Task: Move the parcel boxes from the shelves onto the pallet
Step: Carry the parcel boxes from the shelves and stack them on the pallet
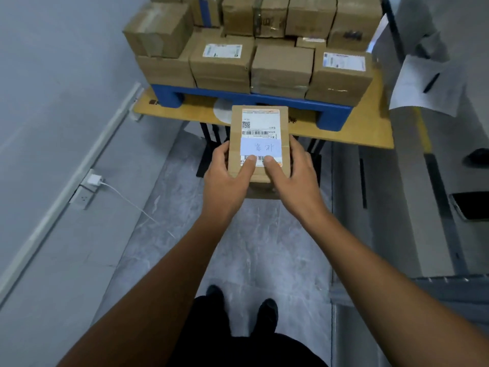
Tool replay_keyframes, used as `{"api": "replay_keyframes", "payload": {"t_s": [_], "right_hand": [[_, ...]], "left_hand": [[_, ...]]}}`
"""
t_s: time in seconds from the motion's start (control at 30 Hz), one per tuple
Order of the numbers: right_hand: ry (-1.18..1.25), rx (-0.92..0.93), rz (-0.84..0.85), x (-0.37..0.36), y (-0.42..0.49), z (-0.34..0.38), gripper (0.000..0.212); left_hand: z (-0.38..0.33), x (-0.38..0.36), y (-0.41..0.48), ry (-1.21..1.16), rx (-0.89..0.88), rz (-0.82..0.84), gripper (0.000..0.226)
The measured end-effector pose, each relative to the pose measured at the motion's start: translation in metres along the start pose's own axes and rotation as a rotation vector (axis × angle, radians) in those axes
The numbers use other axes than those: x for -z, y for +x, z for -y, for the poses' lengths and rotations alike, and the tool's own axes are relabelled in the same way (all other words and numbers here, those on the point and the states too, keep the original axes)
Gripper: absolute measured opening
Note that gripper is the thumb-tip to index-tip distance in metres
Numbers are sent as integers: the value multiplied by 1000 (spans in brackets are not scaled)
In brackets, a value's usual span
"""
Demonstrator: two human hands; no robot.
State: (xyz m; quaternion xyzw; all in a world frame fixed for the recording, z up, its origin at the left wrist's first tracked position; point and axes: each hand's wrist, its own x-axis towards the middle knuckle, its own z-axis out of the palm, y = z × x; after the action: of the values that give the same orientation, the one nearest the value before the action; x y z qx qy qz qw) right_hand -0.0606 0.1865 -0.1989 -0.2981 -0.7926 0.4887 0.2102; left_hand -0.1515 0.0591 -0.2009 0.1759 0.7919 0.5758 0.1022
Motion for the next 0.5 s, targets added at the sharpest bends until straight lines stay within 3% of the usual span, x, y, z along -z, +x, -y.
{"api": "replay_keyframes", "payload": {"t_s": [0.23,0.5], "right_hand": [[12,22,17,-57,87,27,70],[23,0,-34,-133,201,81,65]], "left_hand": [[15,25,96,-46,21,-56,46],[20,74,247,-83,-12,38,47]]}}
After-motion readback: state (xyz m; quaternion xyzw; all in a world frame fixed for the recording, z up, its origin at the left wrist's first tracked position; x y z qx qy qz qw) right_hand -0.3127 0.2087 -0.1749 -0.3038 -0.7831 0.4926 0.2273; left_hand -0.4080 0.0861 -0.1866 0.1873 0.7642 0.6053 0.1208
